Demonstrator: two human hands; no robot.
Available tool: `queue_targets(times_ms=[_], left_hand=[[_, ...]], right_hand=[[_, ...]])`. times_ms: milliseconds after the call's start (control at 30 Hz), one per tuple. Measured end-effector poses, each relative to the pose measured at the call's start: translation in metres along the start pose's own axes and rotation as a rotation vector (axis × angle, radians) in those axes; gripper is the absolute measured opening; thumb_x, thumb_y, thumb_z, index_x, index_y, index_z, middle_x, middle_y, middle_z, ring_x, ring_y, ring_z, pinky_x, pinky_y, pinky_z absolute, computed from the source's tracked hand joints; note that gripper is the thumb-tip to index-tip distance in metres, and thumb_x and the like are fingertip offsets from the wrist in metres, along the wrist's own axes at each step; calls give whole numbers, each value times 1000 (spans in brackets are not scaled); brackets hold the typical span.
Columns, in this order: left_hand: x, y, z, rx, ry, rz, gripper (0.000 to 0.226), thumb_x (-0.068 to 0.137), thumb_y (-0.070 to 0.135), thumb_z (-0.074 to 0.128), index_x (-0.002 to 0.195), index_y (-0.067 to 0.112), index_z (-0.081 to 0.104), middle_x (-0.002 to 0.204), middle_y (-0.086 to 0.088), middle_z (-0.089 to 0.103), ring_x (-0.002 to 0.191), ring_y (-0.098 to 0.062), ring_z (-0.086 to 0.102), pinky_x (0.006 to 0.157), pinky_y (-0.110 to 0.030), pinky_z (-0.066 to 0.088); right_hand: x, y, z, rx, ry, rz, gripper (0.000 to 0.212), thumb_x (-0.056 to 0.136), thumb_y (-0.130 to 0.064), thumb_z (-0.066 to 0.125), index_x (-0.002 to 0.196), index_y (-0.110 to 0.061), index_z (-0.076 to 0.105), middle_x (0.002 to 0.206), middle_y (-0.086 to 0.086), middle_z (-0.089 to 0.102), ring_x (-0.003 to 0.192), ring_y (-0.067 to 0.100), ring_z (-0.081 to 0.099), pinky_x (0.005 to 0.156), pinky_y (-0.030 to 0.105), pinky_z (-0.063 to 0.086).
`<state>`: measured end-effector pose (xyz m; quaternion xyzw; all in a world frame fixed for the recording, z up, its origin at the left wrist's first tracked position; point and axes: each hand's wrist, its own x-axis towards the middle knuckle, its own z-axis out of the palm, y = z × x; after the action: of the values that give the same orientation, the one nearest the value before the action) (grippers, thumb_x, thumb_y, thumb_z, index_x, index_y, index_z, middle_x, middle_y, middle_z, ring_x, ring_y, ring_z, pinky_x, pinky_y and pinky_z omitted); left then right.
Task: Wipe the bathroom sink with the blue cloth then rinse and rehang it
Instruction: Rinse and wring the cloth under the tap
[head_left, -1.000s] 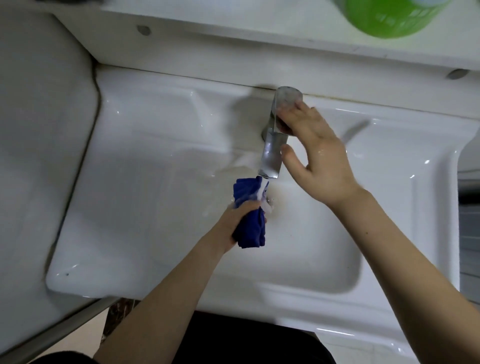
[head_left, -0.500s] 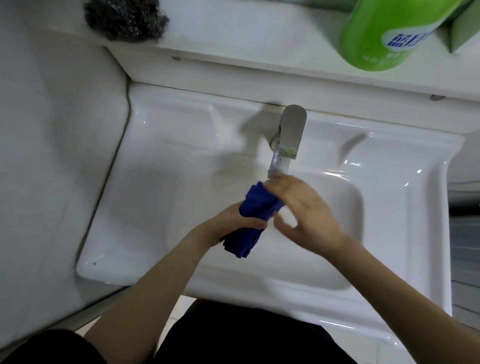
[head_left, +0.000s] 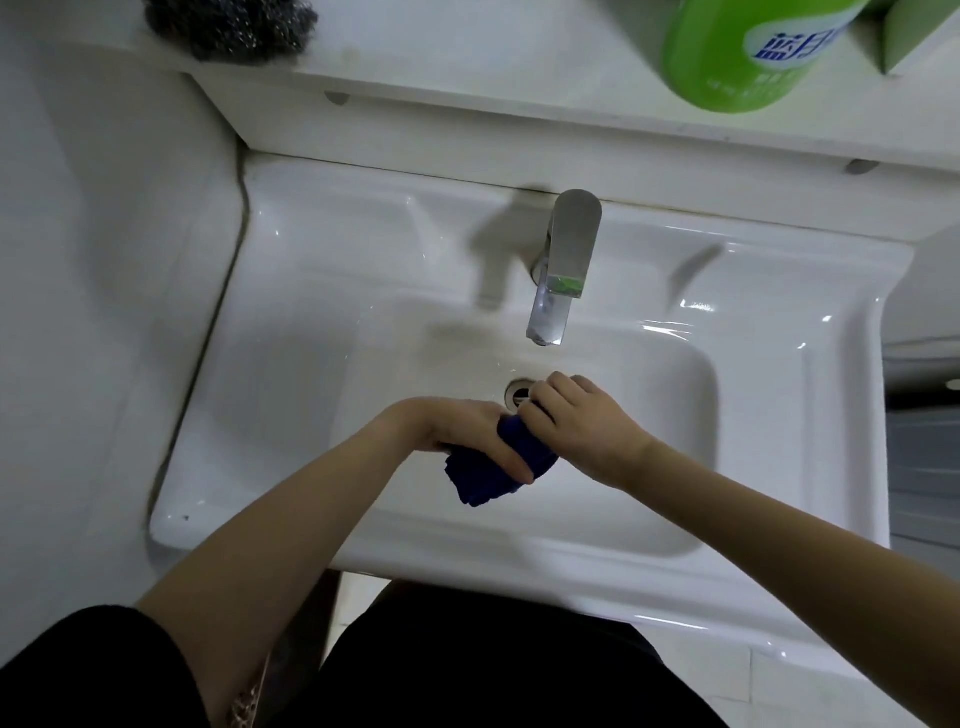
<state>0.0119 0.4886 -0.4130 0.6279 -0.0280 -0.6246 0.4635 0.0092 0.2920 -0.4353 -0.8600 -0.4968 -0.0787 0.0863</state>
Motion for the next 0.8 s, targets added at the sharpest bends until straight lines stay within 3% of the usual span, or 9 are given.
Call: queue_targets(times_ms=[67,133,200,267,367,467,533,667,800], left_hand=[[3,4,7,110,24,-9,28,76,16,81,97,15,62,86,-2,69,74,-12,68,63,-26,55],[6,4,10,230,111,-10,29,73,19,83,91,20,60,81,4,66,71,-11,66,60,-24,53],[11,1,10,393,210,-30,34,69,26,84,94,20,62,89,1,69,81,-17,67,69,-30,57],[18,-3,11,553,301,-16,34,69,23,79,97,17,61,92,-2,69,83,-22,66,71,-32,54],[30,-9,15,857,469,45,23,76,21,66,95,20,53,87,-1,68,77,-24,61,61,-30,45],[40,-20,14,1073,592,123,23,83,22,61,103,15,52,92,-4,68,78,-30,63,61,-35,48],[43,-25,14,1125,675,242,24,79,16,67,99,9,54,87,-8,68,73,-33,63,55,-35,46],[37,-28,15,1214,819,495,44,47,-1,80,81,8,54,60,-5,57,45,-23,50,41,-21,25],[31,-22,13,1259,968,670,55,41,-2,82,86,9,52,59,-1,49,52,-15,26,43,-19,17]], right_hand=[[-2,-2,1,20,18,24,32,70,6,62,96,-7,51,95,16,63,80,32,57,63,39,51],[-4,-4,4,27,-10,74,36,66,7,60,97,-8,49,98,18,66,71,33,57,55,36,49],[-7,-5,6,34,-140,139,42,56,6,67,93,-7,50,73,13,61,48,28,47,41,29,38],[-5,-8,6,13,-311,221,37,48,-1,77,80,-6,58,53,6,52,35,24,39,38,21,22],[3,-16,4,50,-534,444,23,71,-20,73,78,-13,52,58,0,54,47,24,44,41,24,23],[11,-19,-2,359,-757,690,20,78,-17,55,59,-14,52,46,-6,54,53,17,55,52,27,44],[13,-17,-7,598,-794,806,28,71,-12,56,45,-12,49,35,-4,50,40,11,49,48,23,43],[13,-11,-17,1296,-777,1113,21,69,-3,68,55,-6,53,47,6,52,37,17,42,42,21,31],[5,-15,-15,1799,-818,1227,17,79,-5,62,66,-9,52,54,5,51,42,13,40,39,19,30]])
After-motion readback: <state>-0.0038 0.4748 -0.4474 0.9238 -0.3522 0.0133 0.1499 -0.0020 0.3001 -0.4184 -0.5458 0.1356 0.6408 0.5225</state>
